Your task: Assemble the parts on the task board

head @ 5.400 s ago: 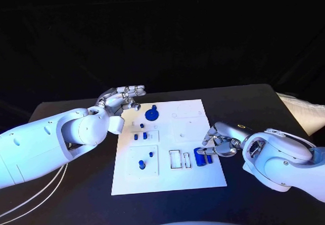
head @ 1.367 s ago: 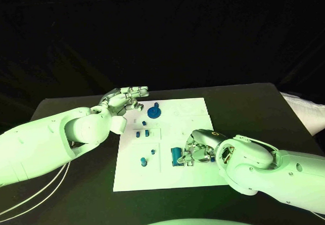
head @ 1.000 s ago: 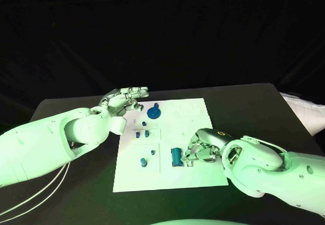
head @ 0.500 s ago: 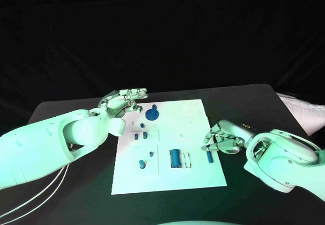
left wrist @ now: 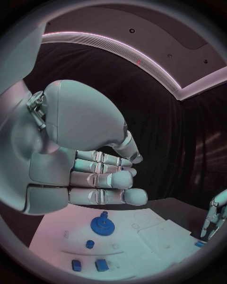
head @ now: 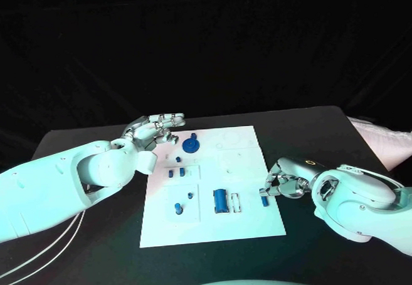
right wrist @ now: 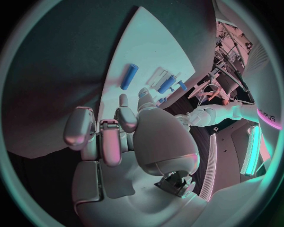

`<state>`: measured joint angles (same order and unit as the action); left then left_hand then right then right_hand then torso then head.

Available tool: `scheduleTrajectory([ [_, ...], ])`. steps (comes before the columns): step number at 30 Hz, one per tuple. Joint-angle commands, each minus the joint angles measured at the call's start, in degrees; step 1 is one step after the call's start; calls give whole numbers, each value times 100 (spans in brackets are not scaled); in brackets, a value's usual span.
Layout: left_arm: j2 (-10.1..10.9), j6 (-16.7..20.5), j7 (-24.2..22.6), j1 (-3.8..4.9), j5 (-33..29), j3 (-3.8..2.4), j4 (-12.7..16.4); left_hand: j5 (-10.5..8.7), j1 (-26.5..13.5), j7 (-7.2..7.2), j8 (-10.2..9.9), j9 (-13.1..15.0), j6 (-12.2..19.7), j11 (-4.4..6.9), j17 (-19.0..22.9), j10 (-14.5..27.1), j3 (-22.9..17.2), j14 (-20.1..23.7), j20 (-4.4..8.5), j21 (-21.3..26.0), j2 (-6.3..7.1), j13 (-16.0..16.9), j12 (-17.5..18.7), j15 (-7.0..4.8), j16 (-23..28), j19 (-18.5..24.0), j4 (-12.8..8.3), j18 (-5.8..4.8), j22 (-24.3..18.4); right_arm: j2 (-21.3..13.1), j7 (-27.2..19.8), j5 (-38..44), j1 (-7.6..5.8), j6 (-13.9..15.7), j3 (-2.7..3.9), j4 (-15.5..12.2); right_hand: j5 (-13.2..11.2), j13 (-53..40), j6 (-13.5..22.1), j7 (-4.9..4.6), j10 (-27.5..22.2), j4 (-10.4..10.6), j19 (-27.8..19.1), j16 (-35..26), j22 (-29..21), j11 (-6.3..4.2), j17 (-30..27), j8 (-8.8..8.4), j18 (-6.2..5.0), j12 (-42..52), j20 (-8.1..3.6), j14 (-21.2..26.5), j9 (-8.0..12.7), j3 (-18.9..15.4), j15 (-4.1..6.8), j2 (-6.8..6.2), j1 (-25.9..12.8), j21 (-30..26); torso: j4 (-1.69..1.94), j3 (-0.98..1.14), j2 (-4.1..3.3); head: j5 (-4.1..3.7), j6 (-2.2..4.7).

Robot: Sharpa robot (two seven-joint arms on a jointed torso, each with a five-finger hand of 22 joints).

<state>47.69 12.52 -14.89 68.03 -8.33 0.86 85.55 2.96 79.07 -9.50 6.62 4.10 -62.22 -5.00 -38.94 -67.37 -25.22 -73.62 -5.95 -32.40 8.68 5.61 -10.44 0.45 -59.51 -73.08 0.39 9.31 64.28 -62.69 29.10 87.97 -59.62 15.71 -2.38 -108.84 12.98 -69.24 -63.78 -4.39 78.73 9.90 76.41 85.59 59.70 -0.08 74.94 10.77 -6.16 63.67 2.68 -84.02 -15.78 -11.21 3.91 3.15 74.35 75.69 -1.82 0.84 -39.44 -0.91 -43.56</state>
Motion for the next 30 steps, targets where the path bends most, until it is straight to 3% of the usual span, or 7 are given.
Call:
scheduleTrajectory([
  [1,-6,-118,-33,0,6,-4,12,11,5,15,34,-9,40,-11,5,44,29,44,-9,37,-48,8,-19,-13,28,29,-7,49,-5,36,319,350,30,-393,-4,29,-22,-6,-54,4,35,47,1,-27,4,-1,678,-31,34,27,-16,-429,-7,0,-6,-17,-54,-33,1,-1,-3,9,-11],
  [11,3,-122,-25,-2,6,-4,15,11,5,15,34,-9,40,-11,5,44,29,44,-9,37,-48,8,-19,-13,28,29,-7,49,-5,148,380,431,75,-567,-5,87,-13,-40,-80,16,56,72,4,-29,8,-8,676,-26,35,68,-18,-429,-13,3,-2,-2,-57,-32,1,-3,-1,23,-30],
  [23,13,-132,-20,-2,6,-4,20,11,5,15,34,-9,40,-11,5,44,29,44,-9,37,-48,8,-19,-13,28,29,-7,49,-5,322,391,598,163,-713,-6,172,10,-43,-105,43,53,-42,11,-31,9,-37,682,-53,35,50,-42,-432,-21,109,25,14,234,-39,-6,-2,1,40,-57],
  [25,13,-132,-20,-2,6,-4,20,11,5,15,34,-9,40,-11,5,44,29,44,-9,37,-48,8,-19,-13,28,29,-7,49,-5,357,390,627,177,-737,-6,181,-57,-44,-109,46,51,-91,12,-33,9,-42,680,-61,35,45,-48,-431,-21,152,30,23,329,-41,-4,-1,0,44,-57],
  [28,14,-136,-18,-2,6,-4,22,11,5,15,34,-9,40,-11,5,44,29,44,-9,37,-48,8,-19,-13,28,29,-7,49,-5,406,396,767,195,-815,-6,202,-600,-35,-116,72,30,-319,18,-33,13,-70,686,-85,35,12,-77,-432,-18,431,63,139,757,-45,2,-4,1,41,-65],
  [30,16,-134,-18,-2,6,-4,24,11,5,15,34,-9,40,-11,5,44,29,44,-9,37,-48,8,-19,-13,28,29,-7,49,-5,430,400,931,203,-907,-6,219,-779,-18,-119,78,6,-468,21,-37,17,-78,682,-102,38,-24,-88,-431,-13,606,69,163,989,-47,1,-7,0,41,-72],
])
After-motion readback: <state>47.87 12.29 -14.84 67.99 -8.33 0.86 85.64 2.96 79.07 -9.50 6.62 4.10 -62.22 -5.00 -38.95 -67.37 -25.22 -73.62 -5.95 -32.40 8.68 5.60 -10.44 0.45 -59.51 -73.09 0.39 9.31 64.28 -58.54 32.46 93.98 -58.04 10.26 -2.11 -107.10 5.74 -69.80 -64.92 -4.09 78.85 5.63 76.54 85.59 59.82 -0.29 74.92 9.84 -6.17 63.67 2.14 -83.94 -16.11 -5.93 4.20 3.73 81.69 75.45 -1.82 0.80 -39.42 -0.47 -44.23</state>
